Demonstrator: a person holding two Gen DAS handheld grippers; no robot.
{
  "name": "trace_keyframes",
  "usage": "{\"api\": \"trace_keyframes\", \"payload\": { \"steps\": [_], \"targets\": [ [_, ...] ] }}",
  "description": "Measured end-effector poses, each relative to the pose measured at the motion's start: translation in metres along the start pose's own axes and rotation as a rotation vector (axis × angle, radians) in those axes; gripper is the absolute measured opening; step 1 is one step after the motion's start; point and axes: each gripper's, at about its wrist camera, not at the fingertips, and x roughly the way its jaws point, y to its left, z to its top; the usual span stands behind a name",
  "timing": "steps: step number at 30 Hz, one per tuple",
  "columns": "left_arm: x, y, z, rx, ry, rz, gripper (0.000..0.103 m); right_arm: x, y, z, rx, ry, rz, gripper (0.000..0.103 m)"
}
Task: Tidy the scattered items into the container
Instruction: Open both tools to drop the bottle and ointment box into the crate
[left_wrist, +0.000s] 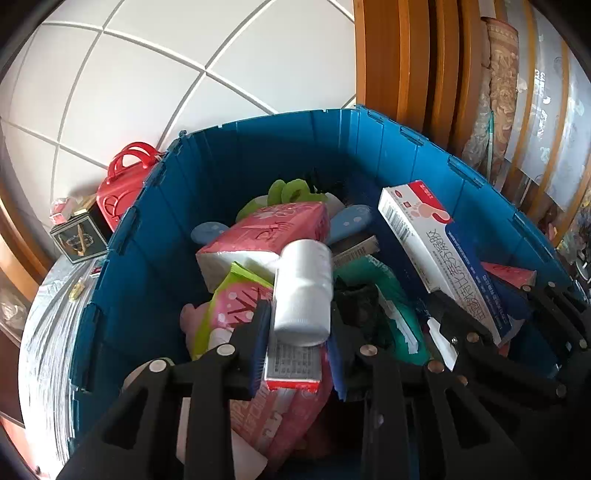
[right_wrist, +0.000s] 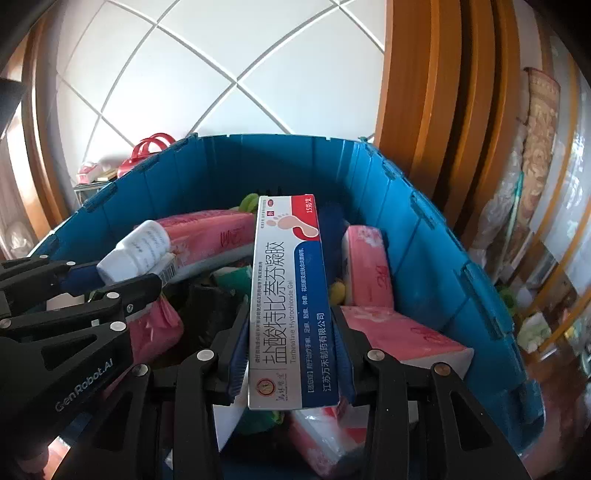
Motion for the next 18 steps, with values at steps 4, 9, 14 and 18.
{"api": "trace_keyframes", "payload": {
  "steps": [4,9,14,18],
  "targets": [
    [-0.008,-0.001,-0.001,-0.003,-0.036,0.020,0.054,-0.001,-0.007,-0.003,0.017,-0.002,0.012,0.040],
    [-0.019,0.007,-0.002,-0.034,-0.059,0.013,0.062,-0.007,-0.006,-0.003,0.010,-0.017,0.027,0.050],
    [-0.042,0.017,-0.006,-0.046,-0.124,0.023,0.075,-0.028,-0.009,-0.003,0.008,-0.094,0.017,0.088],
    [-0.062,0.030,-0.011,-0.081,-0.160,0.031,0.076,-0.042,-0.013,-0.001,0.025,-0.131,0.009,0.090]
  ]
}}
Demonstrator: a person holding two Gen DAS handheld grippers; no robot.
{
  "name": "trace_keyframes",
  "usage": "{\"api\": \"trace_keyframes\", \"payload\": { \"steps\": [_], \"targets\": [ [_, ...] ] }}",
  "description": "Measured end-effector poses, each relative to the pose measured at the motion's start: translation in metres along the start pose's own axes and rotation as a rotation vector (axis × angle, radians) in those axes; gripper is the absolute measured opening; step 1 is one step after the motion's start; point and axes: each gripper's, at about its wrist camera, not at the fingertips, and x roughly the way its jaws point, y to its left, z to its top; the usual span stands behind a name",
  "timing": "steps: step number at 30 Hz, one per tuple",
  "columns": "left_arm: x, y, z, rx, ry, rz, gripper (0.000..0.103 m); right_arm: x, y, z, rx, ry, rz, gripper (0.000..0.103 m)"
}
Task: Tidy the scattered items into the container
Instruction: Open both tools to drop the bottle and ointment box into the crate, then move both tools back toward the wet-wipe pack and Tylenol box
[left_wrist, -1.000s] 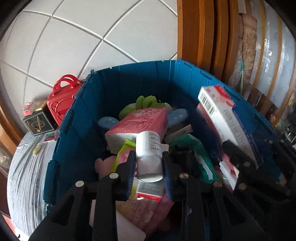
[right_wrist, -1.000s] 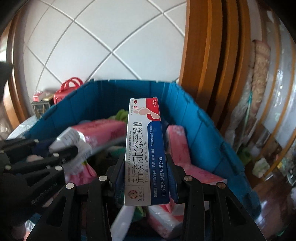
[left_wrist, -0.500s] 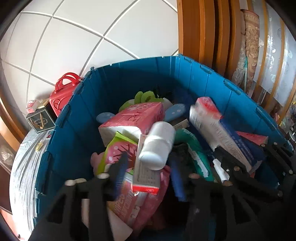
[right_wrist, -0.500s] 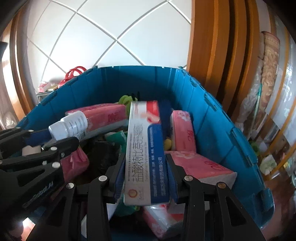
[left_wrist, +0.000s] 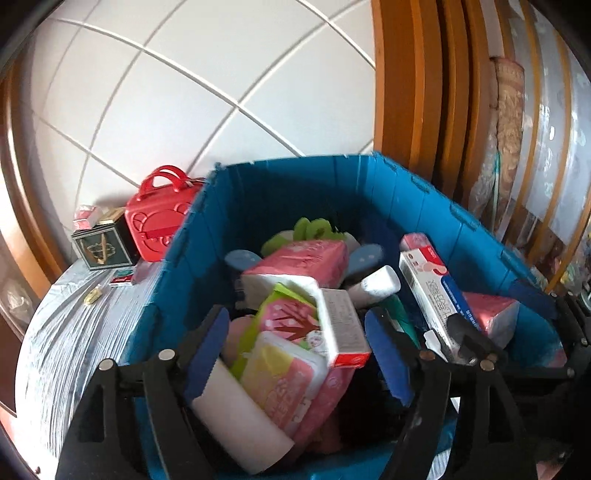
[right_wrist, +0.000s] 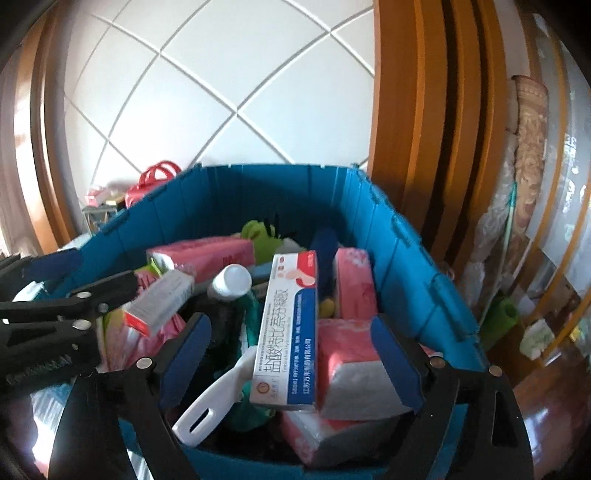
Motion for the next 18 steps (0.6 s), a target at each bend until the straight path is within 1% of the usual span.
{"api": "trace_keyframes", "payload": {
  "steps": [3,5,7,9,14,16,18],
  "targets": [
    [-0.019,0.019,-0.005,-0.027,-0.033,0.023,0.076,-0.012,-0.002,0.003,0.032,-0.041,-0.012,0.094],
    [-0.031,0.033,-0.010,-0.049,-0.060,0.040,0.076,-0.023,0.001,0.005,0.056,-0.079,-0.002,0.096],
    [-0.044,0.052,-0.015,-0.076,-0.084,0.068,0.076,-0.031,0.010,0.007,0.067,-0.108,0.017,0.098],
    [-0.055,0.077,-0.020,-0.106,-0.094,0.092,0.076,-0.038,0.025,0.011,0.062,-0.130,0.037,0.102],
    [-0.073,0.147,-0.038,-0.186,-0.101,0.132,0.076,-0.050,0.088,0.023,0.022,-0.177,0.102,0.103],
    [-0.080,0.182,-0.050,-0.225,-0.098,0.149,0.077,-0.054,0.125,0.026,0.002,-0.192,0.123,0.103],
    [-0.087,0.222,-0.064,-0.250,-0.100,0.180,0.082,-0.059,0.161,0.027,-0.010,-0.210,0.142,0.103]
  ]
}}
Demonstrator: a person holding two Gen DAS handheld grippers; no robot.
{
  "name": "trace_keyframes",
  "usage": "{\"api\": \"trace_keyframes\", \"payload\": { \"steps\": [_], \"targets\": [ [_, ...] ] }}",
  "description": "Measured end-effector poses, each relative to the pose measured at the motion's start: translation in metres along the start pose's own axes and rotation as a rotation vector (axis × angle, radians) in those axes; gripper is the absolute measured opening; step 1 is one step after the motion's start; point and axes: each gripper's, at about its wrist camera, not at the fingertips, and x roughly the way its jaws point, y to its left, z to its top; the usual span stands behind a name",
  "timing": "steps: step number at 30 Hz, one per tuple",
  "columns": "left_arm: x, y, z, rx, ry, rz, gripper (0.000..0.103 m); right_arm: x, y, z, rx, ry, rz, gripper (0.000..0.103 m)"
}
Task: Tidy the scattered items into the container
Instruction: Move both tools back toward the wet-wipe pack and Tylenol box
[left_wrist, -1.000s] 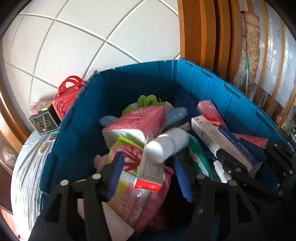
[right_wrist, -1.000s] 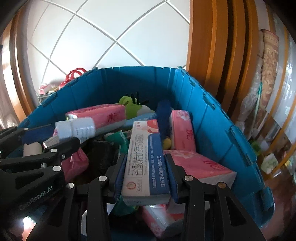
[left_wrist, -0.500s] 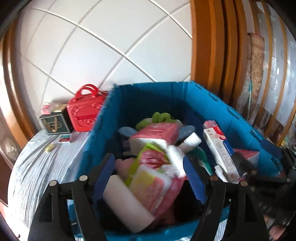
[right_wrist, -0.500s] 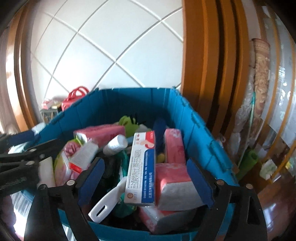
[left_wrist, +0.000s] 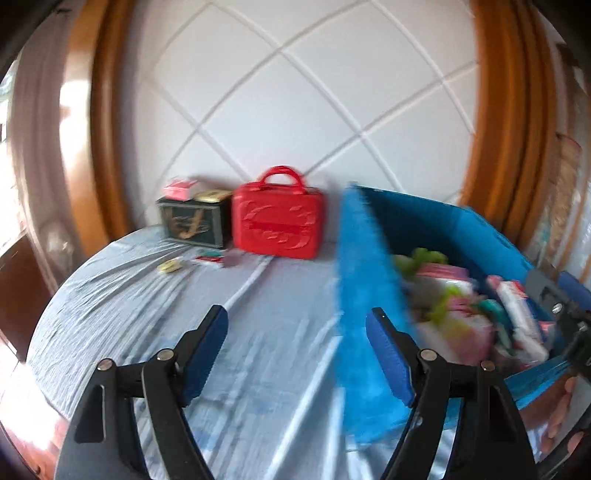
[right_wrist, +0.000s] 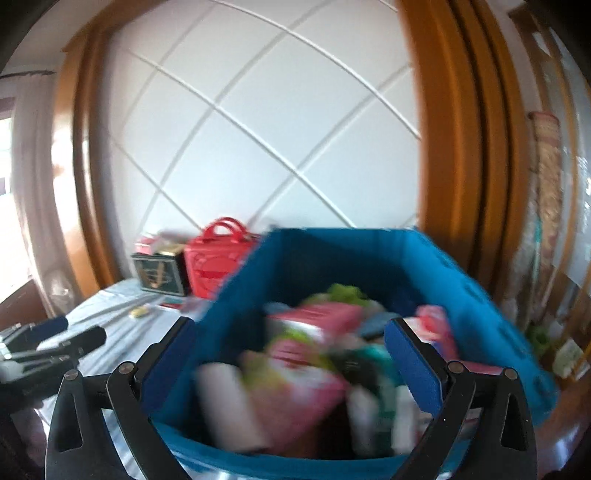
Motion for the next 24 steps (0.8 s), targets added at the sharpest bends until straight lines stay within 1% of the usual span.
{"api": "trace_keyframes", "payload": {
  "steps": [2,4,8,10,12,14,17,20,24],
  "targets": [
    [-0.001,0.045,-0.003,-0.011,-0.005,0.030,0.084,0.001,0.046,0.002,-0.010,-0.024,0.024,0.103],
    [-0.001,0.095,-0.007,-0.019,0.003,0.040,0.084,0.005,0.090,0.001,-0.020,-0.036,0.033,0.103],
    [0.012,0.192,-0.014,-0.015,0.048,0.065,0.084,0.025,0.174,-0.001,-0.035,-0.024,0.045,0.103],
    [0.024,0.234,-0.016,-0.038,0.068,0.104,0.084,0.039,0.205,-0.005,-0.026,0.002,0.052,0.103],
    [0.036,0.265,-0.016,-0.067,0.105,0.111,0.084,0.061,0.234,-0.009,-0.031,0.067,0.055,0.103],
    [0.048,0.290,-0.014,-0.074,0.116,0.092,0.084,0.079,0.254,-0.013,-0.046,0.104,0.049,0.103],
    [0.067,0.317,-0.009,-0.107,0.110,0.107,0.084,0.116,0.285,-0.014,-0.068,0.140,0.051,0.103],
    [0.097,0.337,0.001,-0.121,0.142,0.132,0.084,0.150,0.300,-0.013,-0.069,0.161,0.080,0.103],
    [0.127,0.358,0.014,-0.113,0.132,0.163,0.084,0.199,0.318,-0.010,-0.060,0.179,0.111,0.103]
  ]
}}
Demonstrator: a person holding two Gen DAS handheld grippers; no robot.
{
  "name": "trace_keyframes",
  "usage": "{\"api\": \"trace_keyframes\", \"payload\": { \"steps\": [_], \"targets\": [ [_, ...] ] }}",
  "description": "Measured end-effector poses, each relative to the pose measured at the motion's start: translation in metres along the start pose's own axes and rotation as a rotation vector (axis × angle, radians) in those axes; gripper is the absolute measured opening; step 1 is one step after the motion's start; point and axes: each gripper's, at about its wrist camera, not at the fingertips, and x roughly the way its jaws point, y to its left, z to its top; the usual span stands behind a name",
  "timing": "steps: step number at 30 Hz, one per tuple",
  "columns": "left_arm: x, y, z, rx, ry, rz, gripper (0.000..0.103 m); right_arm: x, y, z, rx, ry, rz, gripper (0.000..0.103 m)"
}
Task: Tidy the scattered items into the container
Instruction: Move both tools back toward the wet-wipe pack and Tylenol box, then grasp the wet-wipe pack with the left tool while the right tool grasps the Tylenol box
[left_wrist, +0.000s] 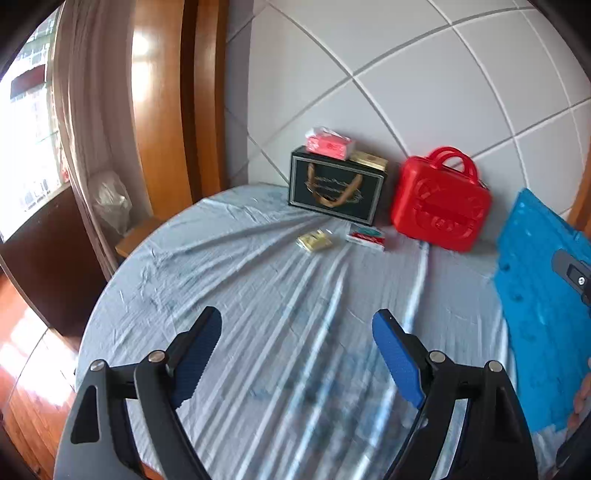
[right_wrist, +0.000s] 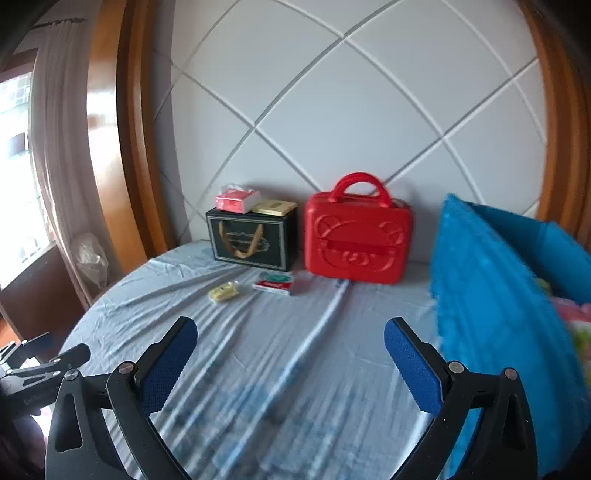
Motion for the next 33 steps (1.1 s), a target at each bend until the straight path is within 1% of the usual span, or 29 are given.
{"api": "trace_keyframes", "payload": {
  "steps": [3,5,6,10,12,15,19,21,24,26,30,33],
  "targets": [
    [0.035,0.011,0.019,-0.001,0.031,-0.012,0.084,0.039,0.013,0.007,-0.009,0.057,-0.004,0.103],
    [0.060,0.018,0.034,0.016,0.041,-0.014,0.084,0.061,0.021,0.011,-0.017,0.086,-0.007,0.103],
    [0.072,0.020,0.041,0.031,0.043,-0.024,0.084,0.075,0.025,0.013,-0.017,0.097,-0.023,0.103],
    [0.133,0.022,0.071,0.142,0.066,-0.080,0.084,0.117,0.030,0.017,0.035,0.132,-0.063,0.103],
    [0.171,0.020,0.083,0.195,0.078,-0.090,0.084,0.143,0.033,0.019,0.057,0.155,-0.078,0.103],
    [0.227,0.015,0.095,0.232,0.108,-0.090,0.084,0.194,0.036,0.020,0.057,0.190,-0.102,0.103],
    [0.312,-0.003,0.093,0.293,0.171,-0.099,0.084,0.263,0.031,0.007,0.053,0.229,-0.098,0.103],
    [0.347,-0.012,0.086,0.303,0.198,-0.099,0.084,0.295,0.025,-0.002,0.062,0.247,-0.090,0.103],
    [0.405,-0.026,0.076,0.302,0.271,-0.079,0.084,0.344,0.011,-0.018,0.094,0.280,-0.056,0.103],
    [0.429,-0.037,0.072,0.317,0.292,-0.081,0.084,0.369,0.005,-0.024,0.089,0.320,-0.057,0.103],
    [0.463,-0.060,0.070,0.369,0.299,-0.107,0.084,0.419,-0.005,-0.022,0.072,0.345,-0.043,0.103],
    [0.477,-0.060,0.073,0.317,0.304,-0.135,0.084,0.455,-0.006,-0.022,0.050,0.369,-0.027,0.103]
  ]
}}
